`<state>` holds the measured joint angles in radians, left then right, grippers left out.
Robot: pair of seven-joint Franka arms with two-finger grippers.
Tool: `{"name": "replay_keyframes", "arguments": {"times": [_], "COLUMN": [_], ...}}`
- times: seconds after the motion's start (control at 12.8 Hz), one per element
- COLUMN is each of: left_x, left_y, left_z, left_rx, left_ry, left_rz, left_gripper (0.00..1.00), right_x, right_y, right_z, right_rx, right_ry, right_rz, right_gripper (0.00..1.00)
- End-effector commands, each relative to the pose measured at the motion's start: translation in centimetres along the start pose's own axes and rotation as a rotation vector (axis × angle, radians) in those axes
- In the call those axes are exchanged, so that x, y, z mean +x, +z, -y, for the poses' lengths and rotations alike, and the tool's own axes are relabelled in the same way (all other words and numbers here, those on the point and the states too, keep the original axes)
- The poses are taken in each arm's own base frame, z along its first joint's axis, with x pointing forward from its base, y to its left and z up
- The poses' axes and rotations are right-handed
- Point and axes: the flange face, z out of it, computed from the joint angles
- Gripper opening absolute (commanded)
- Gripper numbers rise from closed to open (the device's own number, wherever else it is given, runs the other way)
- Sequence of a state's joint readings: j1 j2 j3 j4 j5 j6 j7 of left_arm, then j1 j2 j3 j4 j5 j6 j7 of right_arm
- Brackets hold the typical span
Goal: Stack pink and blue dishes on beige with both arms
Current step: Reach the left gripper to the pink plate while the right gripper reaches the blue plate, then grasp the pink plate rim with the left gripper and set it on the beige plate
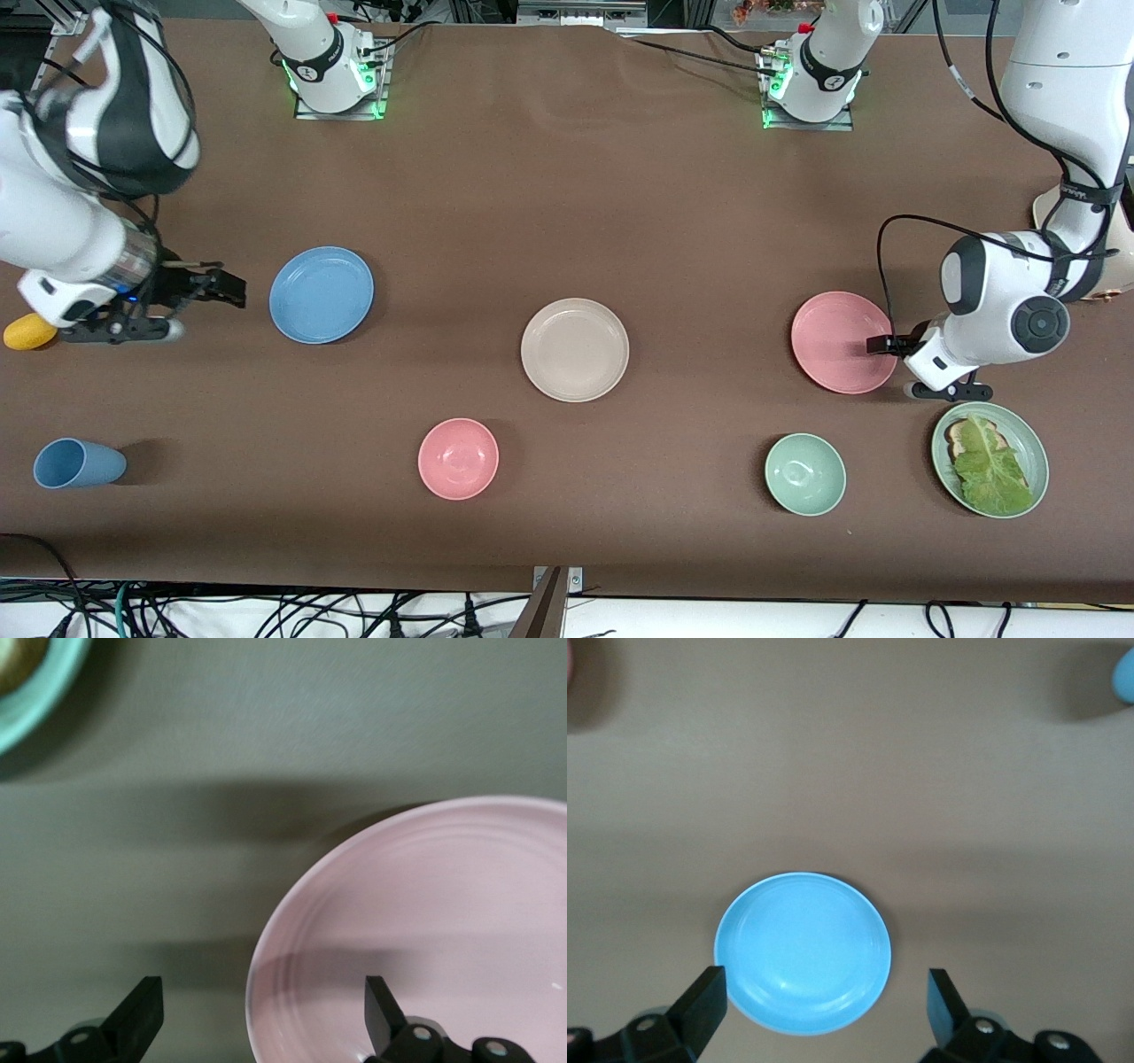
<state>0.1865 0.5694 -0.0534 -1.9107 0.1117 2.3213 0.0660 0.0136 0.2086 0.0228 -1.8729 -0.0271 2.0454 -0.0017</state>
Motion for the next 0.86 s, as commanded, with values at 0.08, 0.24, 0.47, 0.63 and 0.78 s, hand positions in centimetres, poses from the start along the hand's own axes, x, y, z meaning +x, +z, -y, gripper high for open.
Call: {"name": "replay_keyframes", "arguments": {"times": [0.08, 0.24, 0.47, 0.63, 0.78], "left_x": [-1.8, -1.8, -1.3, -1.3, -0.7], "left_y": [-0.6, -0.7, -1.1, -1.2, -2.6], "left_z": [0.4, 0.3, -0.6, -0.8, -1.6], "left_rx": [0.015, 0.014, 0.017, 0.016, 0.009], "left_ry": [0.002, 0.004, 0.01, -0.003, -0.003], "left_rz": [-0.011, 0.012, 0.01, 0.023, 0.046], "left_gripper": [0.43, 0.0, 0.0, 0.0, 0.0], "right_x": [-2.8, -3.6, -5.6, -6.1, -6.9], "right_y": [6.6, 10.3, 15.0, 16.4, 17.9], "right_z": [-1.0, -2.0, -4.2, -4.3, -4.2], "right_rx": [0.001, -0.001, -0.014, -0.012, -0.01], "right_ry": [-0.044, -0.051, -0.07, -0.069, -0.068], "right_rz": [-0.017, -0.024, -0.062, -0.038, -0.021], "right_gripper": [1.0, 1.0, 1.0, 1.0, 1.0]}}
